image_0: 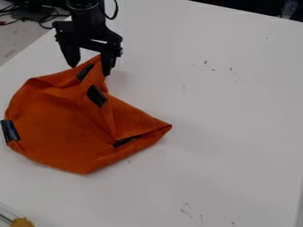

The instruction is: Unfold the clothe

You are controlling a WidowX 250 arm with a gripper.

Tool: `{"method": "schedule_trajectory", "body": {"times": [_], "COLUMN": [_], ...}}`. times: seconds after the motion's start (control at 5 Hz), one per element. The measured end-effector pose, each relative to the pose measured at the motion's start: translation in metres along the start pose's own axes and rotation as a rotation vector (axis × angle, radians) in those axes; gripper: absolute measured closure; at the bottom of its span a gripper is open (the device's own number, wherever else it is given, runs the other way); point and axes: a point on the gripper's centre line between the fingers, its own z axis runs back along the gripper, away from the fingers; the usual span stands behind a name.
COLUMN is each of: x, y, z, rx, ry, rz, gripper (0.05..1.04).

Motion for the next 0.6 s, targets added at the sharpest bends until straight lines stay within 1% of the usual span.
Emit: {"method": "schedule_trajectory", "body": {"times": [0.2, 0.4, 0.6], "x": [-0.004, -0.008, -0.013], "y": [-0.002, -0.008, -0.01], "z": [-0.01, -0.018, -0.021], "rx": [-0.009, -0.038, -0.047], "ry": [0.033, 0.049, 0.059], "rz": [0.0, 0.0, 0.013], "gripper": [0.083, 0.083, 0.083]}}
